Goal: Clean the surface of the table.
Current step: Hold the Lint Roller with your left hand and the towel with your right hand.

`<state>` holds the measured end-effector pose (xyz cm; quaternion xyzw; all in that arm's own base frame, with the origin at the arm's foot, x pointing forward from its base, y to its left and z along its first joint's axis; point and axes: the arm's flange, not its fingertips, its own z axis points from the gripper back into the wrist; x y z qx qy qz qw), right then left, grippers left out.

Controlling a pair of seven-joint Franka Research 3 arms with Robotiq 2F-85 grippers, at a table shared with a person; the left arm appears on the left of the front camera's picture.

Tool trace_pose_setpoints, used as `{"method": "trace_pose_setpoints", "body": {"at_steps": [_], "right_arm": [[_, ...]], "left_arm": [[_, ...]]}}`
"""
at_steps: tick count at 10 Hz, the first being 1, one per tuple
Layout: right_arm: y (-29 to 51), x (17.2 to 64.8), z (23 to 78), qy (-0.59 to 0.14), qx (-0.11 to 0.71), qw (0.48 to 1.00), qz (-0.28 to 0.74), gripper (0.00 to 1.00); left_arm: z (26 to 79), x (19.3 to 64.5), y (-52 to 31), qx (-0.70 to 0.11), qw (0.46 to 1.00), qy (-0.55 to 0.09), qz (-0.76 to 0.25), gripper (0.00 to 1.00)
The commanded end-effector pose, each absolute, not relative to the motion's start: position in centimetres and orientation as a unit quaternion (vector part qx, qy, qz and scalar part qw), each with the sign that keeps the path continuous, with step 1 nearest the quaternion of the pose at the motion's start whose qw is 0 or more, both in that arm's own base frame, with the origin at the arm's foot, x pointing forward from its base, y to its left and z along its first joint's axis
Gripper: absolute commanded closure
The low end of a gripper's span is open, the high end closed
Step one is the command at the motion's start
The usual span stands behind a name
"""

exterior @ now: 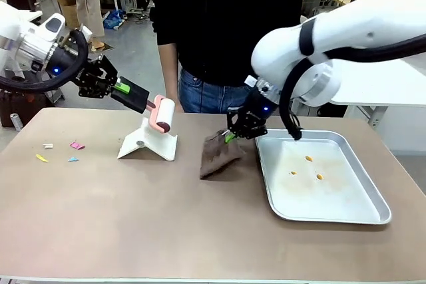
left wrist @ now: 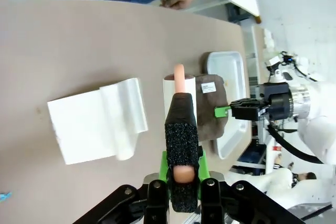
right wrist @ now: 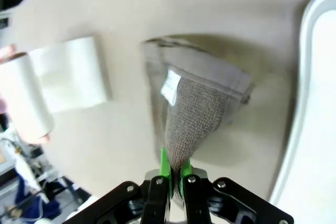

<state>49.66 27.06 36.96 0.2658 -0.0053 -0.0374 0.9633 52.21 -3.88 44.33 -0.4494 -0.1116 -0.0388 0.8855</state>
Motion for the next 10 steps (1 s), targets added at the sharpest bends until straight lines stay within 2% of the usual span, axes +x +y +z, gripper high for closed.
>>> {"method": "trace_pose_setpoints", "body": {"at_steps": [1,5,7,8,10], "right_arm": [[24.4,46.9,36.4,-0.02,0.32,0.947,-0.009,1.0],[22.6,45.4,37.0,-0.039,0.383,0.922,0.025,1.0],[20.3,43.3,38.1,-0.062,0.491,0.866,0.076,1.0],[19.4,42.2,38.4,-0.074,0.525,0.842,0.101,1.0],[18.0,40.0,39.0,-0.093,0.566,0.81,0.124,1.0]], "left_arm": [[44.6,51.5,-3.2,-0.501,0.856,-0.118,-0.055,1.0],[44.8,51.4,-2.1,-0.532,0.837,-0.124,-0.036,1.0],[44.8,51.5,0.9,-0.556,0.825,-0.103,-0.015,1.0],[44.6,51.7,2.9,-0.582,0.811,-0.054,-0.041,1.0],[44.3,51.6,6.7,-0.615,0.787,-0.031,-0.043,1.0]]}}
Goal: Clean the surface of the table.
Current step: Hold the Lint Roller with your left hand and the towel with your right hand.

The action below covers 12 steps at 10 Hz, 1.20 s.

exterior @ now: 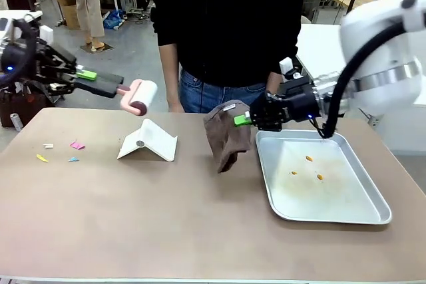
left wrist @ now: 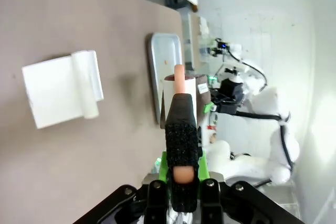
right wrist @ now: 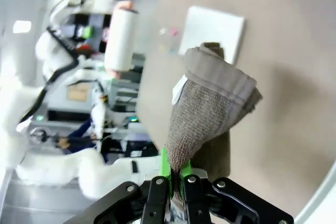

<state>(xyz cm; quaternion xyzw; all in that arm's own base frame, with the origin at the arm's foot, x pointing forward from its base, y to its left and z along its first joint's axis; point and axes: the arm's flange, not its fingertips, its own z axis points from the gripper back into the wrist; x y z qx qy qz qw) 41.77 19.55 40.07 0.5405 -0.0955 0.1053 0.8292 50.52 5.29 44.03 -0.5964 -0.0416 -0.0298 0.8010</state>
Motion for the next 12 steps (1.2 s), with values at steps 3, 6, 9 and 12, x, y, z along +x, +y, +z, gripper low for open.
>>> {"method": "trace_pose_setpoints", "body": {"at_steps": [3,6,9,12], "right_arm": [[13.4,36.6,40.6,-0.083,0.65,0.752,0.074,1.0],[6.7,32.8,42.6,-0.071,0.726,0.684,-0.005,1.0],[-0.4,29.5,42.6,-0.128,0.703,0.695,-0.086,1.0],[-6.5,28.9,39.0,-0.166,0.662,0.724,-0.099,1.0]], "left_arm": [[43.8,49.8,13.5,-0.672,0.739,-0.03,-0.035,1.0],[41.3,48.0,20.6,-0.66,0.75,-0.014,-0.025,1.0],[38.2,45.9,25.2,-0.663,0.748,-0.031,0.004,1.0],[35.1,43.6,31.1,-0.678,0.728,-0.051,0.088,1.0]]}}
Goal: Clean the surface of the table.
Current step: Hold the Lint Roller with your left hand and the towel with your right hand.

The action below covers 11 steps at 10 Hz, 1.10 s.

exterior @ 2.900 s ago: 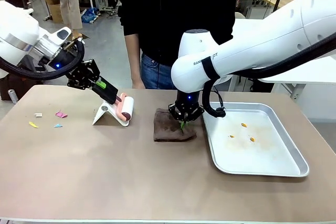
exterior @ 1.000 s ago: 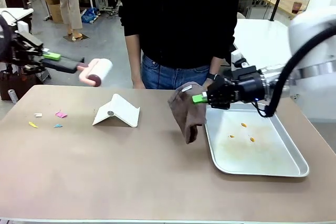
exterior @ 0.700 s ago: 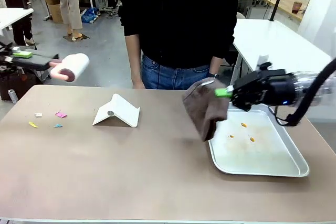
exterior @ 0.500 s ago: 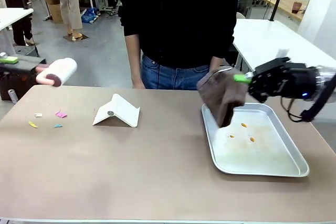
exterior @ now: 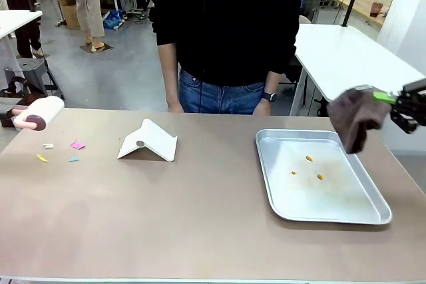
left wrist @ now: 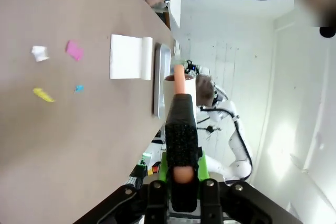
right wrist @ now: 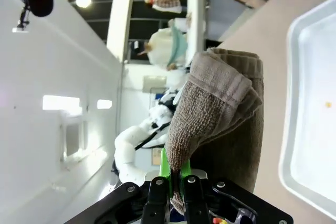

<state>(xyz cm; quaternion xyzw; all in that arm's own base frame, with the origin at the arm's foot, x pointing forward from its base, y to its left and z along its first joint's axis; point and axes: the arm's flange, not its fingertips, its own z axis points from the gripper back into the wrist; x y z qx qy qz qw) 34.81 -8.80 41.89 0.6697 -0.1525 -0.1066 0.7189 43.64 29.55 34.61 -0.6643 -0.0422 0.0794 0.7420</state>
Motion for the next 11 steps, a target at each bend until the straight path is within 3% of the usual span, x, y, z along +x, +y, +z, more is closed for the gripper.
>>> {"method": "trace_pose_setpoints", "body": {"at_steps": [1,6,7,11], "right_arm": [[-7.5,28.3,38.1,-0.184,0.654,0.725,-0.111,1.0],[-6.9,27.5,37.2,-0.213,0.63,0.736,-0.128,1.0],[-13.0,33.6,38.9,-0.205,0.647,0.727,-0.106,1.0],[-13.0,33.6,38.9,-0.205,0.647,0.727,-0.106,1.0]], "left_arm": [[34.4,42.4,32.3,-0.667,0.739,-0.048,0.078,1.0],[35.0,41.7,32.1,-0.656,0.749,-0.048,0.08,1.0],[34.0,41.2,33.4,-0.652,0.751,-0.053,0.093,1.0],[34.0,41.2,33.4,-0.652,0.751,-0.053,0.093,1.0]]}}
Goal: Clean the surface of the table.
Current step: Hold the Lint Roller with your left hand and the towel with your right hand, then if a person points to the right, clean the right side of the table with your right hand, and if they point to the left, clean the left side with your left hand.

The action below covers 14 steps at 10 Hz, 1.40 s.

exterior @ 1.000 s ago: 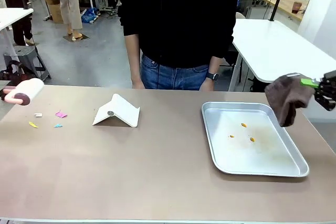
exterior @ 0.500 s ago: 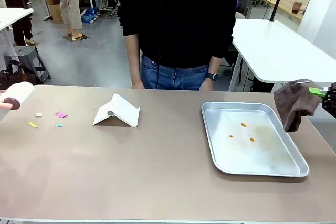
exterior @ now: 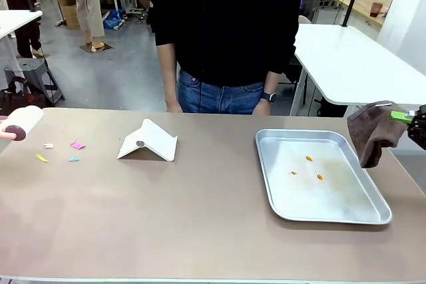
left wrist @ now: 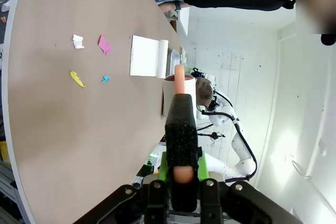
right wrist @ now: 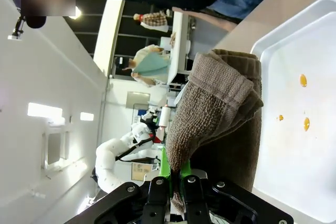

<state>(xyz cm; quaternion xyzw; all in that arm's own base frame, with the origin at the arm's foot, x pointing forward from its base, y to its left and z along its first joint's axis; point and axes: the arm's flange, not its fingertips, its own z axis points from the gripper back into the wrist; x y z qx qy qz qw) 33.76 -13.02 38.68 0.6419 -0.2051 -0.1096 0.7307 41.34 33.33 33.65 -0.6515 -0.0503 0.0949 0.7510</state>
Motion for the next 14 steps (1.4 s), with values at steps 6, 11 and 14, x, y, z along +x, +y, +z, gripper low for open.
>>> {"method": "trace_pose_setpoints", "body": {"at_steps": [6,11,14], "right_arm": [[-13.02,33.63,38.85,-0.205,0.647,0.727,-0.106,1.0],[-13.02,33.63,38.85,-0.205,0.647,0.727,-0.106,1.0],[-13.02,33.63,38.85,-0.205,0.647,0.727,-0.106,1.0]], "left_arm": [[34.01,41.21,33.39,-0.652,0.751,-0.053,0.093,1.0],[34.01,41.21,33.39,-0.652,0.751,-0.053,0.093,1.0],[34.01,41.21,33.39,-0.652,0.751,-0.053,0.093,1.0]]}}
